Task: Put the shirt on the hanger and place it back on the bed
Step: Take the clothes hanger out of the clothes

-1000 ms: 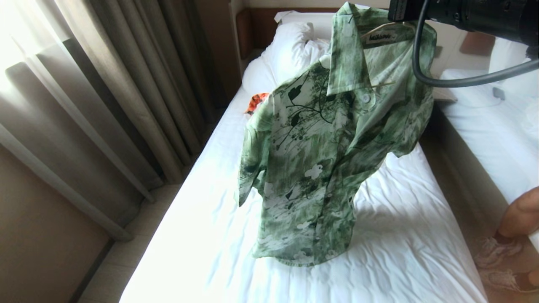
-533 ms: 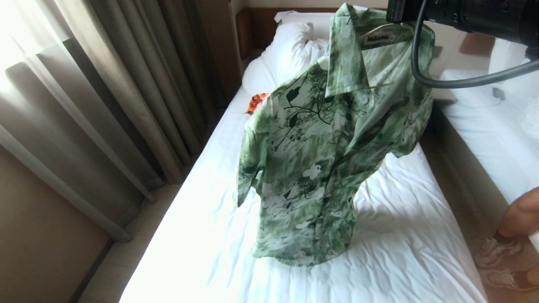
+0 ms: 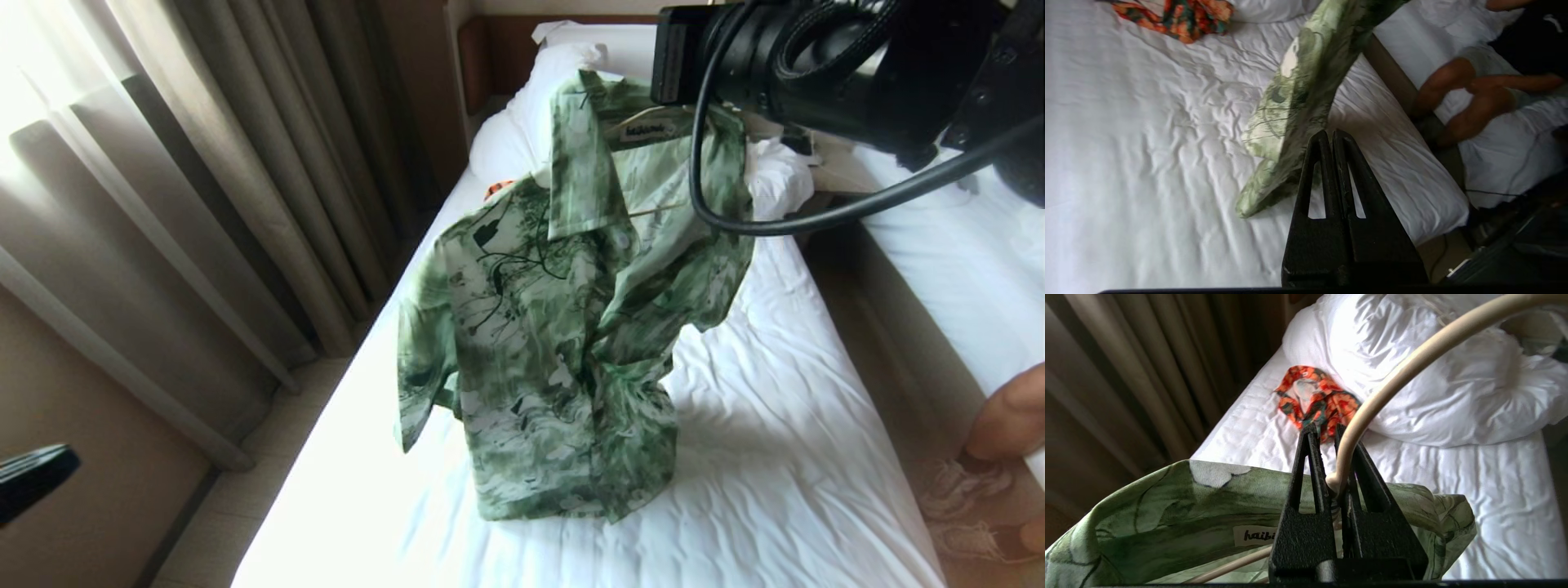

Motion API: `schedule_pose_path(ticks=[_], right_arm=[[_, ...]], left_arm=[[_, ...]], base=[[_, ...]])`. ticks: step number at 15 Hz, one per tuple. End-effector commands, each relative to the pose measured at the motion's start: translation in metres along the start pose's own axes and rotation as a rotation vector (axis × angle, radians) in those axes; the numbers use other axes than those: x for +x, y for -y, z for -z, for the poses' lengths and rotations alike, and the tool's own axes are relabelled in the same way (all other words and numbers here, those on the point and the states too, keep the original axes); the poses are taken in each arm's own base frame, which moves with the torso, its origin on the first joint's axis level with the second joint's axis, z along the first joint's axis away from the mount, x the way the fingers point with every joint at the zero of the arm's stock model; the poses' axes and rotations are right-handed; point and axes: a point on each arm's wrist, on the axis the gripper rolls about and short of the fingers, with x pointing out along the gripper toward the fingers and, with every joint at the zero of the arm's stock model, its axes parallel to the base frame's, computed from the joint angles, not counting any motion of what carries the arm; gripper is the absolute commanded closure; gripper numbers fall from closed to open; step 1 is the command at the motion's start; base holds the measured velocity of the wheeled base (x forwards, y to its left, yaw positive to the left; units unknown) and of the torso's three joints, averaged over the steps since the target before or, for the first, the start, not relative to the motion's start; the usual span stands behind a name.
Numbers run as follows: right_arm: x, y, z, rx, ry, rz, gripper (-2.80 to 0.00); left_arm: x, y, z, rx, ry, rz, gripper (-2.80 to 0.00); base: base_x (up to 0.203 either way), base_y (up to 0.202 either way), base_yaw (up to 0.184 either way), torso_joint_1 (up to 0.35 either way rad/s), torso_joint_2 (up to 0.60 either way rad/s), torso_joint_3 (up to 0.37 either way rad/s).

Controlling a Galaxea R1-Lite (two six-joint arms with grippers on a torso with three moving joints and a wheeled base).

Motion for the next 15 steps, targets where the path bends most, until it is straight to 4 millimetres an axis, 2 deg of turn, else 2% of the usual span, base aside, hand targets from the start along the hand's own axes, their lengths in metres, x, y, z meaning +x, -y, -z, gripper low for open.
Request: schedule_pose_path(ticks=[1, 5, 8, 11, 13, 15], right_arm=[[0.008, -0.016, 0.016, -0.005, -0.035, -0.023, 0.0], [0.022, -0.03, 0.039, 0.027, -0.077, -0.037, 0.0], [0.032, -0.037, 0.053, 0.043, -0.096, -0.038, 0.0], [0.038, -0.055, 0.063, 0.075, -0.07, -0.069, 0.0], [0.033, -0.068, 0.065, 0.077, -0.074, -0.098, 0.0], [0.028, -0.077, 0.062, 0.08, -0.068, -0.124, 0.0]], left_arm=[[0.033, -0.01, -0.001, -0.05, -0.112, 0.07, 0.0], [0.093, -0.013, -0.007, -0.098, -0.149, 0.238, 0.0], [0.138, -0.001, -0.007, -0.135, -0.174, 0.306, 0.0], [0.172, 0.025, 0.001, -0.154, -0.204, 0.287, 0.0], [0.19, 0.03, 0.008, -0.156, -0.198, 0.216, 0.0], [0.195, 0.03, 0.006, -0.172, -0.165, 0.176, 0.0]], base=[[0.0, 0.0, 0.0, 0.0, 0.0, 0.0], [0.0, 0.0, 0.0, 0.0, 0.0, 0.0], [0.0, 0.0, 0.0, 0.0, 0.0, 0.0], [0.0, 0.0, 0.0, 0.0, 0.0, 0.0], [0.0, 0.0, 0.0, 0.0, 0.0, 0.0], [0.0, 0.0, 0.0, 0.0, 0.0, 0.0]])
